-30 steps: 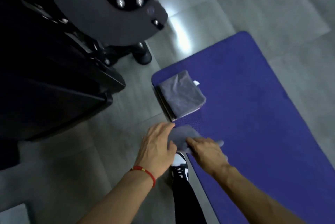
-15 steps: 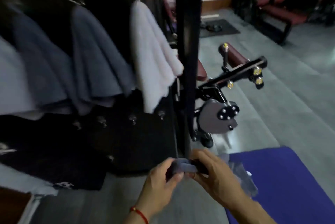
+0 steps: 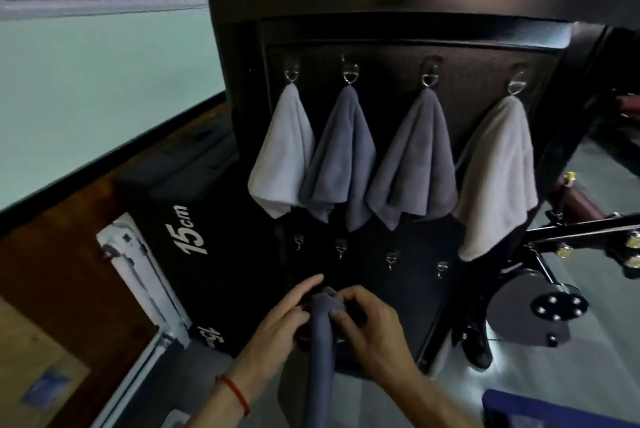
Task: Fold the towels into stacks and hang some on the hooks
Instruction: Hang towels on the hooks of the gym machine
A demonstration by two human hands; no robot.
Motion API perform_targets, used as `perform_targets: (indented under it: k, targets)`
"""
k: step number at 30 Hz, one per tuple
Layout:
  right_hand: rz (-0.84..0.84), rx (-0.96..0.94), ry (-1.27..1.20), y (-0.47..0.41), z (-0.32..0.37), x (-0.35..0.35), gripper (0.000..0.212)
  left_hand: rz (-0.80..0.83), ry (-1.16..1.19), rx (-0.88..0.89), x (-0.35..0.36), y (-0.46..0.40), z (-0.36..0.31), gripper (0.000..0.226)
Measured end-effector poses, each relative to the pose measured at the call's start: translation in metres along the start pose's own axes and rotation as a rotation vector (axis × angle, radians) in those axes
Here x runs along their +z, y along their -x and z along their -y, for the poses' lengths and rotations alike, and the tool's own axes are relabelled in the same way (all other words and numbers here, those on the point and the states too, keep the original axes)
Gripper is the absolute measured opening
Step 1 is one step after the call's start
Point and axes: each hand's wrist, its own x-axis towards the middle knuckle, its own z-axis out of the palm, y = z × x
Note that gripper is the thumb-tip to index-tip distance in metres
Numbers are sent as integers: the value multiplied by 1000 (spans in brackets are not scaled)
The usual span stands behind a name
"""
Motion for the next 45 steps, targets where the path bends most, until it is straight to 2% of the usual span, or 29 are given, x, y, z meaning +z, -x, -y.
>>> perform_targets:
  k: [4,9,11,13,16,21,26,29,31,33,37,41,43,45]
  targets:
    - [104,32,-134,-33,-19,29,10,-46,-157,-12,-31,-28,24,39]
    - [168,100,-127,-75,-64,57,7,-134,-312,-27,-56,-79,58,24]
    - [152,138,-122,-94,-83,66,5,-170,-339,-27,-68,-102,69,17]
    - [119,175,-105,-112,-102,76,17,-179,-399,-51,-78,-124,76,17]
    - [72,252,-53,-142,-130,97,7,-197,-483,-30,-96,-165,88,14]
    - [-104,420,56,-181,-173,145,17,-221,-579,10,-122,-238,121,11]
    - [-469,573,22,-207,-192,185,24,-280,-480,34,-129,-293,148,15]
    - [-675,683,0,-225,-197,205,27,-404,-395,13,-123,-312,162,18]
    - [-740,767,21,-234,-202,219,26,-490,-343,-23,-117,-321,168,21]
    - [-718,850,149,-232,-206,230,28,-521,-311,-40,-113,-329,178,22]
    - [-694,590,356,-224,-214,237,5,-451,-428,66,-110,-327,197,20]
    - [-612,527,608,-218,-210,240,17,-495,-584,176,-105,-320,195,11]
    - [-564,504,608,-212,-208,245,22,-436,-626,206,-105,-314,199,20]
    - [-462,480,424,-207,-214,251,22,-318,-611,189,-106,-309,206,30]
